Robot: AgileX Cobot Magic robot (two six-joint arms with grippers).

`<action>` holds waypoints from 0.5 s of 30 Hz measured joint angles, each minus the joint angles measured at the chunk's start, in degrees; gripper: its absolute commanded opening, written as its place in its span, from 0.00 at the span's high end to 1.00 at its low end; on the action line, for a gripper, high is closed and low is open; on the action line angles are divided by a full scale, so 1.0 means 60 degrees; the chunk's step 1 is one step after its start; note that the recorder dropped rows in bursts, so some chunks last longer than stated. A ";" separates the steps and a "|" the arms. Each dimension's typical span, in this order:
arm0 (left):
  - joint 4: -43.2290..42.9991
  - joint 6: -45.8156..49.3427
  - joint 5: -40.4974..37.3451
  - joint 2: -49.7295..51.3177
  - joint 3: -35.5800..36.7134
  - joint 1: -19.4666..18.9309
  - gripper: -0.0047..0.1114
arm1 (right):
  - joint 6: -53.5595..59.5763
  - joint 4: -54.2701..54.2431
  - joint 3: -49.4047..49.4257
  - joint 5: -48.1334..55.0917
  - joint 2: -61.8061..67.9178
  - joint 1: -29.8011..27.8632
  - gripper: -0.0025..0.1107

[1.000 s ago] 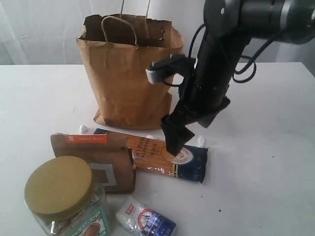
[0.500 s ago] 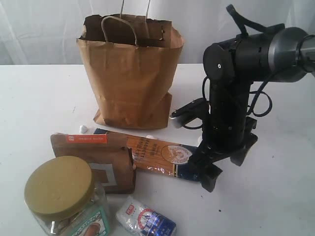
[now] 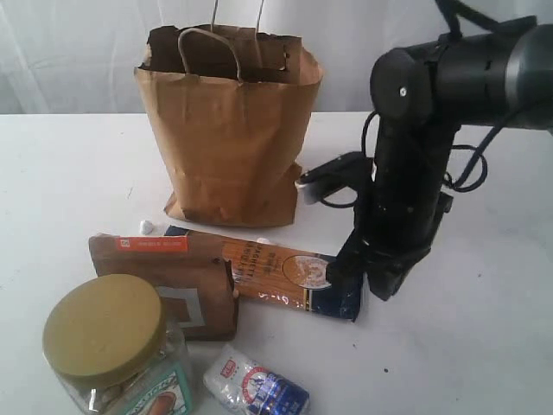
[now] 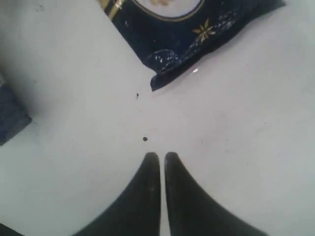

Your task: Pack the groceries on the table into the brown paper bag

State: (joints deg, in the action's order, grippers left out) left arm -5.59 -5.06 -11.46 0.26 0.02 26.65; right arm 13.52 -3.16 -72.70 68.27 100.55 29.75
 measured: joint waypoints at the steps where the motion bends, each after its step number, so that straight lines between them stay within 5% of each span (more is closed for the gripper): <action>1: 0.0000 0.0000 0.0000 0.0000 0.0000 0.0000 0.96 | 0.0000 -0.0071 0.0004 -0.0225 -0.0204 0.0000 0.98; 9: 0.0000 0.0000 0.0000 0.0000 0.0000 0.0000 0.96 | 0.1117 -0.1180 0.0020 -0.4070 -0.2139 0.0000 0.98; 15: 0.0019 -0.0019 0.0046 0.0000 0.0000 0.0000 0.96 | 0.3372 -0.3278 0.0020 -0.4525 -0.3310 0.0000 0.98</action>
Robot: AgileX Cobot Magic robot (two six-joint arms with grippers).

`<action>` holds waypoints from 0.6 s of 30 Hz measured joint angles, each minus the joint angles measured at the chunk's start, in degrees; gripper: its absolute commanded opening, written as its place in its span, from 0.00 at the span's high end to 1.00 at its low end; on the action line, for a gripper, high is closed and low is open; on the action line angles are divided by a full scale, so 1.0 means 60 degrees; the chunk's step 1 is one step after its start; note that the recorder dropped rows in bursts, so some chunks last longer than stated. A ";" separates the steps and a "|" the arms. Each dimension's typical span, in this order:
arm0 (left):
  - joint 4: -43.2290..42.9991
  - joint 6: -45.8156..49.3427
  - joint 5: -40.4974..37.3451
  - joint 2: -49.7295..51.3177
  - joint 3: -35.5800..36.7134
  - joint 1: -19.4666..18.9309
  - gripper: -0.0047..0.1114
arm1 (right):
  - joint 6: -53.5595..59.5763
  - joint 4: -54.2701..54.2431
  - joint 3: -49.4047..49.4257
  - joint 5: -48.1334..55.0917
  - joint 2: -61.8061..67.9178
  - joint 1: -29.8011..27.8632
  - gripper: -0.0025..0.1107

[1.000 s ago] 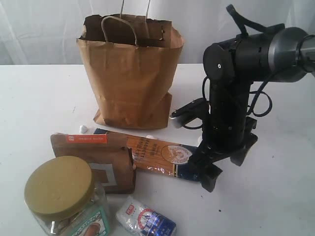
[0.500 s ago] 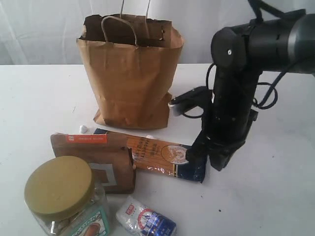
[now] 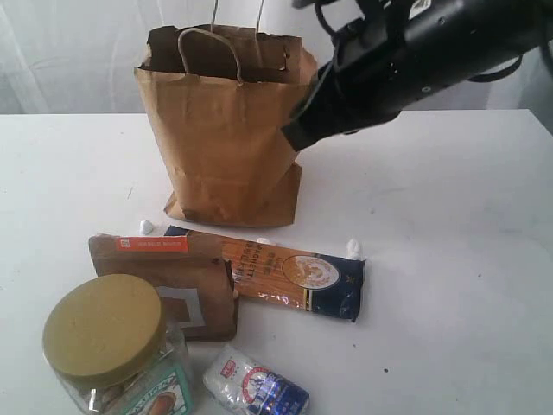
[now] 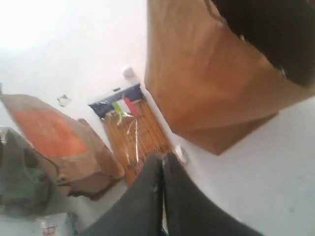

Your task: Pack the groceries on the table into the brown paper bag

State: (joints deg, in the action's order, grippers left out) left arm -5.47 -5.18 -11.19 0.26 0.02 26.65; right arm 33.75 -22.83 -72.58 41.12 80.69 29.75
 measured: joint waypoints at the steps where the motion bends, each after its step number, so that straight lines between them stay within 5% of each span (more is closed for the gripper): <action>1: 0.0143 -0.0053 0.0138 0.0000 0.0000 0.0000 0.96 | 0.0204 -0.0200 0.0000 0.0000 -0.0183 0.0000 0.98; 6: 0.1507 -0.0838 0.2183 0.0000 0.0000 0.0000 0.96 | 0.1371 -0.0517 0.0000 -0.0121 -0.0985 0.0000 0.98; 14: 0.1762 -0.1051 0.6555 -0.0007 0.0000 0.0000 0.96 | 0.3163 -0.1370 0.0584 -0.0403 -0.1848 0.0000 0.98; 18: 0.2139 -0.1083 0.7608 -0.0021 0.0000 0.0000 0.96 | 0.3231 -0.1431 0.0837 -0.0466 -0.1515 0.0000 0.98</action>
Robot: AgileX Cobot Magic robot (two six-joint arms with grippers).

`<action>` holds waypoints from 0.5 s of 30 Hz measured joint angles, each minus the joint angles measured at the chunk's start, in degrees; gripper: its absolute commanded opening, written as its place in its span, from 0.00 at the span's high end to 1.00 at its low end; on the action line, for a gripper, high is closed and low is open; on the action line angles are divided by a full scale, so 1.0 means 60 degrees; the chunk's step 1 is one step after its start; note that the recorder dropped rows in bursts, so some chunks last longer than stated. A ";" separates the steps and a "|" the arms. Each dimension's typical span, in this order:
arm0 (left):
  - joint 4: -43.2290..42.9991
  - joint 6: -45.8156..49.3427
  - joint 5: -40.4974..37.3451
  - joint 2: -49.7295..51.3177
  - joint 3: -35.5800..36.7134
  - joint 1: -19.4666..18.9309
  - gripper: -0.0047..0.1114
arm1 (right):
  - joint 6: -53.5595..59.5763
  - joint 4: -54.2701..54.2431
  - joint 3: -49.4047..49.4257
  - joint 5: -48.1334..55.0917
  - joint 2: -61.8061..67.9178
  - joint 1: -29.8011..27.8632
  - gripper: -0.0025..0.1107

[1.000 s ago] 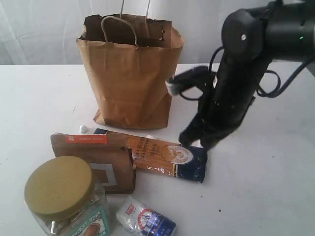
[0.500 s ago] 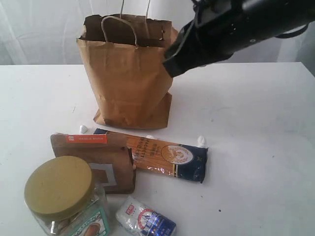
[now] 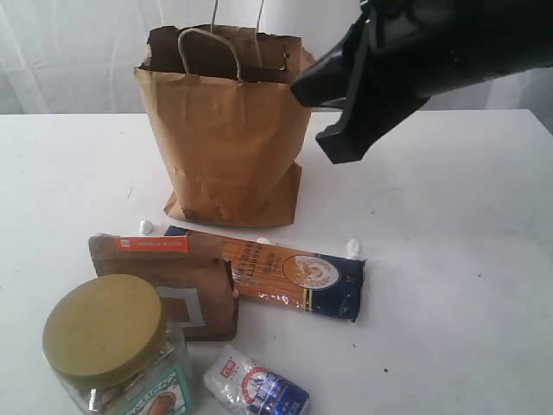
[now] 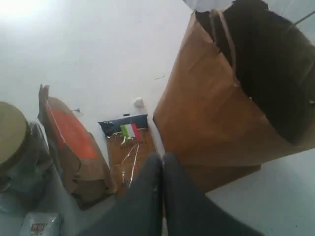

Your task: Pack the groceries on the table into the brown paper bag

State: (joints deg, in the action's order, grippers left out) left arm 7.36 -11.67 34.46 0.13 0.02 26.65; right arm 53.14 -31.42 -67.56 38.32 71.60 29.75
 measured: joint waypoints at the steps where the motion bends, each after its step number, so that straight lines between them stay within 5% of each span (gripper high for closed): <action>1: 0.0250 -0.0018 0.0149 0.0000 0.0000 0.0000 0.96 | 0.0024 -0.0113 0.0015 -0.0199 0.0053 0.0000 0.98; 10: 0.6334 0.2073 0.3181 -0.0022 -0.0272 0.0000 0.96 | -0.0764 -0.2973 0.0024 -0.4560 0.0558 0.0000 0.98; 15: 0.7515 0.3842 0.4539 0.0030 -0.1684 0.0000 0.96 | -0.1212 -0.4067 0.0024 -0.6583 0.0876 0.0000 0.98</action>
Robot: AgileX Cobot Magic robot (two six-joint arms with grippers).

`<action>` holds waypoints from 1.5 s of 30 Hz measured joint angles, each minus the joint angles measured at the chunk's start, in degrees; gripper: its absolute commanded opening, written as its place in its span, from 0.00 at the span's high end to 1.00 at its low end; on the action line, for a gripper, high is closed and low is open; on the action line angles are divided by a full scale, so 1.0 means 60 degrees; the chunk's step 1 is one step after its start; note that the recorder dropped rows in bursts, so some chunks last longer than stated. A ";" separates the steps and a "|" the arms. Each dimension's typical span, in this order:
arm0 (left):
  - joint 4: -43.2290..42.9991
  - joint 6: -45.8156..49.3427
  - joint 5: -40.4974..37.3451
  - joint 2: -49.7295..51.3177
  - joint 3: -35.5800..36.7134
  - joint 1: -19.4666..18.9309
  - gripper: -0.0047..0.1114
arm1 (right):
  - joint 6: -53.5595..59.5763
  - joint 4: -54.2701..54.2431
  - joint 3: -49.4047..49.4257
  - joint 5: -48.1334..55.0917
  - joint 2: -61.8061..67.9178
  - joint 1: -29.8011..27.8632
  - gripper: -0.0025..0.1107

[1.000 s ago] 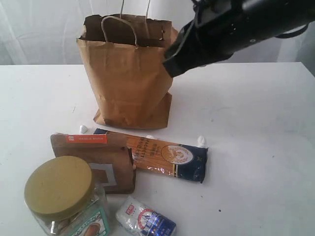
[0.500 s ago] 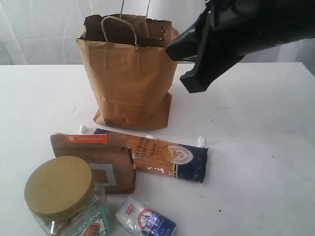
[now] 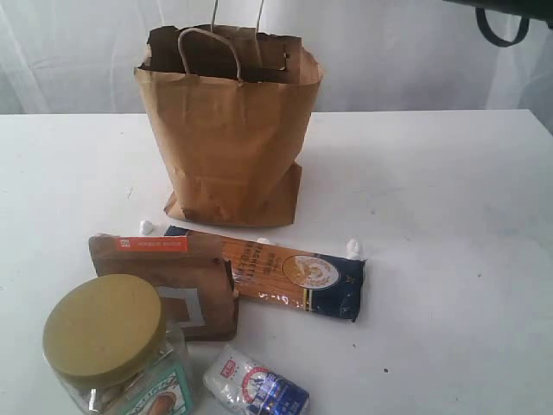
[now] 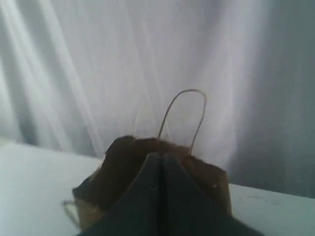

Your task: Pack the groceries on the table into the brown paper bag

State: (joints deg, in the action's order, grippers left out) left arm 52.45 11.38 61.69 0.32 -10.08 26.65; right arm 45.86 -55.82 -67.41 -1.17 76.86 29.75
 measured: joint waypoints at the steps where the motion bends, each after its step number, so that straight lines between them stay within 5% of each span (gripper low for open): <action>1: 0.0025 0.0481 -0.0044 0.0100 -0.0296 0.0000 0.96 | -0.0263 -0.0063 0.0000 -0.0463 0.0041 0.0000 0.98; 7: 0.0880 0.6407 -0.2785 0.1989 -0.2499 0.0000 0.96 | -0.3965 0.0626 0.0000 -0.3498 0.0435 0.0000 0.98; 12: 0.4490 1.2277 -0.5460 0.4341 -0.3988 0.0000 0.96 | -0.5985 0.4891 0.0000 -0.3512 0.0408 0.0000 0.98; 15: 0.6810 1.5263 -0.6024 0.5551 -0.4551 0.0000 0.96 | -0.6881 0.7695 0.0000 -0.1898 0.0110 0.0000 0.98; 18: 0.7440 1.5597 -0.6339 0.6529 -0.4648 0.0000 0.96 | -0.7320 0.8948 0.0000 0.0661 -0.0151 0.0019 0.98; 24: 0.7712 1.6780 -0.7658 0.8172 -0.4666 0.0000 0.96 | -0.4252 0.7528 0.0000 0.6037 -0.0191 0.0019 0.98; 28: 0.7714 1.6804 -0.7804 0.9633 -0.4702 -0.0031 0.96 | -0.1349 0.5003 0.0000 0.8202 -0.0153 0.0041 0.98; 33: 0.7714 1.5450 -0.7899 1.0869 -0.4702 -0.0487 0.96 | -0.0324 0.3649 0.0000 0.8559 -0.0153 0.0585 0.98; 40: 0.7714 1.0419 -0.7955 1.0794 -0.4675 -0.1731 0.96 | -0.0233 0.3527 0.0000 0.8365 -0.0153 0.1050 0.98; 45: 0.7668 0.4050 -0.7727 1.0686 -0.4016 -0.3160 0.96 | -0.0233 0.3527 0.0000 0.8352 -0.0153 0.1050 0.98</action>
State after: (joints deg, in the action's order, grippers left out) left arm 98.46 35.68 15.33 64.43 -34.18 7.69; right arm 44.47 -34.66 -67.41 48.94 75.94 36.05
